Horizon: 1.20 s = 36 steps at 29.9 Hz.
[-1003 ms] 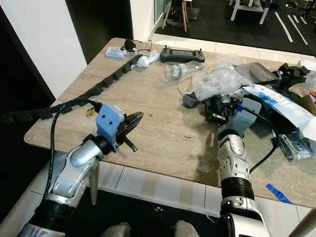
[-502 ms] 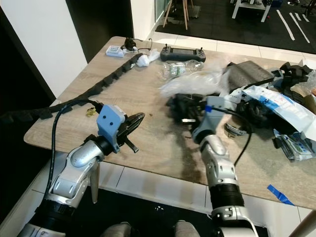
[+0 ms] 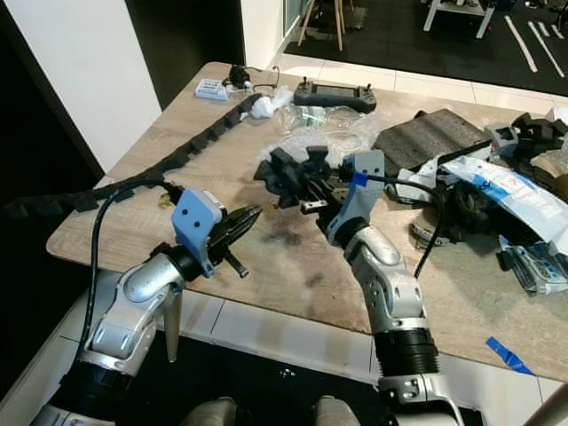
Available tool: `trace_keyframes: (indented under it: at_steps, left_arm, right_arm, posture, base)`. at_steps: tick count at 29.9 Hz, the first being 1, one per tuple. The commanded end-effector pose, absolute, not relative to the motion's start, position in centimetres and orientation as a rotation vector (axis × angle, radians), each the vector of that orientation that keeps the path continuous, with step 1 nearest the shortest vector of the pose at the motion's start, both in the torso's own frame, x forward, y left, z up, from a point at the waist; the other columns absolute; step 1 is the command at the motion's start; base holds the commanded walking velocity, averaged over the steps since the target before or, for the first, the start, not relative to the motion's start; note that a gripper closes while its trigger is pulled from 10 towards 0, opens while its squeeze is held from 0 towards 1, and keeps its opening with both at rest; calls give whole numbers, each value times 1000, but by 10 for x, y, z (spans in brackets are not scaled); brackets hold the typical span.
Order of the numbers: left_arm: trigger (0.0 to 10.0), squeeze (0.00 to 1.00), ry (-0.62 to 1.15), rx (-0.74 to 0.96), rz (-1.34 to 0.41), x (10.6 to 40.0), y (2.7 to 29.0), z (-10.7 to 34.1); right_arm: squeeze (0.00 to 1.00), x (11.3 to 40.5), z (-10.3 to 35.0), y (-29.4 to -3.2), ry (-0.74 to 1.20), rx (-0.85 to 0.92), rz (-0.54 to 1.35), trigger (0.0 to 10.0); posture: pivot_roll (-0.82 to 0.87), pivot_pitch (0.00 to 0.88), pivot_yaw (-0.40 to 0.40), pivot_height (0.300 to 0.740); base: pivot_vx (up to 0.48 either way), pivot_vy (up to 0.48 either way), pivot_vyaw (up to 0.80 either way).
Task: Picking trash to rubbish bin
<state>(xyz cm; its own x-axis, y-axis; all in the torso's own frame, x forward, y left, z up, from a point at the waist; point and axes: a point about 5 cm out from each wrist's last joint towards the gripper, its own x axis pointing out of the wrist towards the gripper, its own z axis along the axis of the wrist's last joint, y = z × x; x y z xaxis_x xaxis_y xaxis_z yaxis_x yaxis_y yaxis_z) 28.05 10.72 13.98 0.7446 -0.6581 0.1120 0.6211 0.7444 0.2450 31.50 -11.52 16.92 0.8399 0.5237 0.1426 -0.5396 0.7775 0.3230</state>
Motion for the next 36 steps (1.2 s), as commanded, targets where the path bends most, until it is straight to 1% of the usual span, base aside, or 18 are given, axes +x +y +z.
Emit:
trace_keyframes:
  at_steps: [1, 2, 9, 15, 16, 17, 18, 20, 21, 23, 24, 25, 26, 27, 28, 29, 33, 36]
  left_arm:
    - [10000, 0, -187, 192, -700, 280, 110, 139]
    - [10000, 0, -188, 182, -690, 281, 111, 139]
    - [10000, 0, -202, 145, -649, 283, 114, 144]
    - [10000, 0, -211, 138, -627, 286, 116, 146]
    - [10000, 0, -217, 134, -611, 286, 117, 147]
    - [10000, 0, -224, 134, -584, 288, 119, 148]
    - [10000, 0, -224, 134, -584, 288, 119, 148]
    - [10000, 0, -232, 139, -510, 293, 125, 149]
    - [10000, 0, -232, 139, -510, 293, 125, 149]
    - [10000, 0, -212, 146, -394, 300, 134, 148]
    - [10000, 0, -212, 146, -394, 300, 134, 148]
    - [10000, 0, -207, 147, -350, 302, 138, 148]
    - [10000, 0, -207, 138, -321, 303, 140, 148]
    - [10000, 0, -213, 131, -306, 302, 141, 149]
    - [10000, 0, -213, 131, -306, 302, 141, 149]
    - [10000, 0, -217, 125, -299, 302, 142, 149]
    - [10000, 0, -224, 114, -281, 300, 144, 149]
    - [10000, 0, -233, 108, -271, 300, 144, 151]
  right_arm:
    - [0, 307, 194, -109, -129, 461, 690, 0]
    - [0, 304, 204, -108, -166, 512, 728, 0]
    - [0, 292, 238, -110, -280, 669, 862, 0]
    - [0, 290, 256, -120, -355, 767, 869, 0]
    - [0, 292, 257, -123, -363, 752, 831, 0]
    - [0, 298, 256, -127, -359, 686, 740, 0]
    - [0, 298, 256, -127, -359, 686, 740, 0]
    - [0, 314, 249, -137, -345, 474, 510, 0]
    - [0, 314, 249, -137, -345, 474, 510, 0]
    - [0, 324, 236, -146, -325, 254, 332, 0]
    - [0, 324, 236, -146, -325, 254, 332, 0]
    - [0, 326, 231, -148, -317, 171, 292, 0]
    - [0, 326, 226, -149, -305, 153, 271, 0]
    - [0, 326, 222, -150, -285, 132, 246, 9647]
    - [0, 326, 222, -150, -285, 132, 246, 9647]
    - [0, 326, 219, -150, -271, 124, 230, 10000]
    - [0, 323, 212, -150, -303, 18, 198, 10000]
    - [0, 323, 206, -152, -311, -5, 167, 10000]
  posture:
    - [47, 41, -7, 740]
    - [47, 41, -7, 740]
    - [47, 40, -7, 740]
    - [47, 37, -7, 740]
    - [46, 35, -8, 740]
    - [46, 32, -8, 740]
    - [46, 32, -8, 740]
    - [42, 28, -7, 740]
    - [42, 28, -7, 740]
    - [44, 24, -11, 740]
    - [44, 24, -11, 740]
    - [44, 24, -11, 740]
    - [45, 20, -15, 740]
    - [46, 19, -16, 740]
    - [46, 19, -16, 740]
    - [45, 18, -16, 740]
    - [43, 9, -20, 740]
    - [43, 7, -21, 740]
  base:
    - [0, 0, 0]
    - [0, 0, 0]
    - [0, 0, 0]
    - [0, 0, 0]
    - [0, 0, 0]
    - [0, 0, 0]
    - [0, 0, 0]
    - [0, 0, 0]
    - [0, 0, 0]
    - [0, 0, 0]
    - [0, 0, 0]
    - [0, 0, 0]
    - [0, 0, 0]
    - [0, 0, 0]
    - [0, 0, 0]
    - [0, 0, 0]
    - [0, 0, 0]
    - [0, 0, -438]
